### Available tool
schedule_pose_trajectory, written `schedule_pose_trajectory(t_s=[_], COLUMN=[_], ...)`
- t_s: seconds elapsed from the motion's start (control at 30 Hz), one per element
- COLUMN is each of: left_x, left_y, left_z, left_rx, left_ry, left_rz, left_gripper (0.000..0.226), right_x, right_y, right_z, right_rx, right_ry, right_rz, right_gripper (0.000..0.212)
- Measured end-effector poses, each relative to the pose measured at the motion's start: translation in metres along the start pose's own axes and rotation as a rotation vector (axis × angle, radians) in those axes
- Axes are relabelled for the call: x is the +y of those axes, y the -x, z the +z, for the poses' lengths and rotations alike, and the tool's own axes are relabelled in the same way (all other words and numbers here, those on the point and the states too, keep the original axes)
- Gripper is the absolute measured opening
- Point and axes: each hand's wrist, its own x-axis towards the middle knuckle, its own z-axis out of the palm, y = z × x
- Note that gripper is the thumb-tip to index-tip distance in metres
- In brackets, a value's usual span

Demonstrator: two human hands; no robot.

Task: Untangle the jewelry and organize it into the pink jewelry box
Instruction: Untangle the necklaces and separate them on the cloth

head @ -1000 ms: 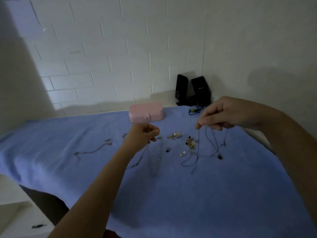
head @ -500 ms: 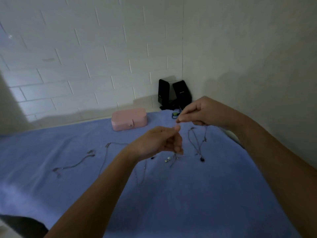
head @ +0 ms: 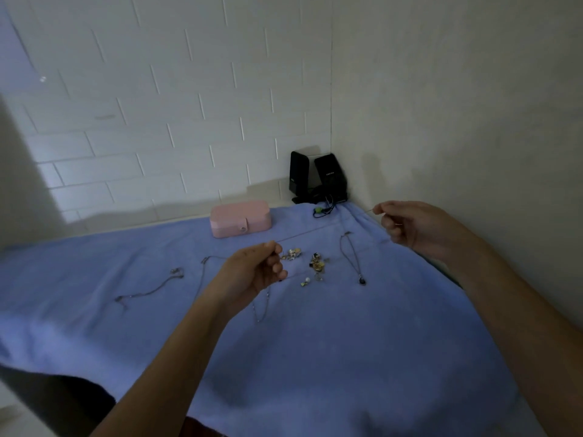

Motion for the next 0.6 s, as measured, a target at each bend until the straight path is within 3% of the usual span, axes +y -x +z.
schedule_pose_trajectory(t_s=[0.13, 0.33, 0.47, 0.6], left_x=[-0.003, -0.029, -0.045, -0.050], left_y=[0.016, 0.036, 0.039, 0.037], left_z=[-0.007, 0.000, 0.003, 0.003], left_rx=[0.061, 0.108, 0.131, 0.147], left_ry=[-0.096, -0.646, -1.035, -1.166], left_rz=[-0.079, -0.195, -0.145, -0.062], left_gripper=[0.022, 0.014, 0.019, 0.019], right_x=[-0.004, 0.013, 0.034, 0.048], right_y=[0.028, 0.039, 0.028, 0.011], right_z=[-0.021, -0.035, -0.034, -0.027], right_rx=[-0.124, -0.168, -0.147, -0.067], right_ry=[0.372, 0.742, 0.862, 0.911], right_rz=[0.124, 0.374, 0.452, 0.419], right_gripper=[0.019, 0.011, 0.008, 0.017])
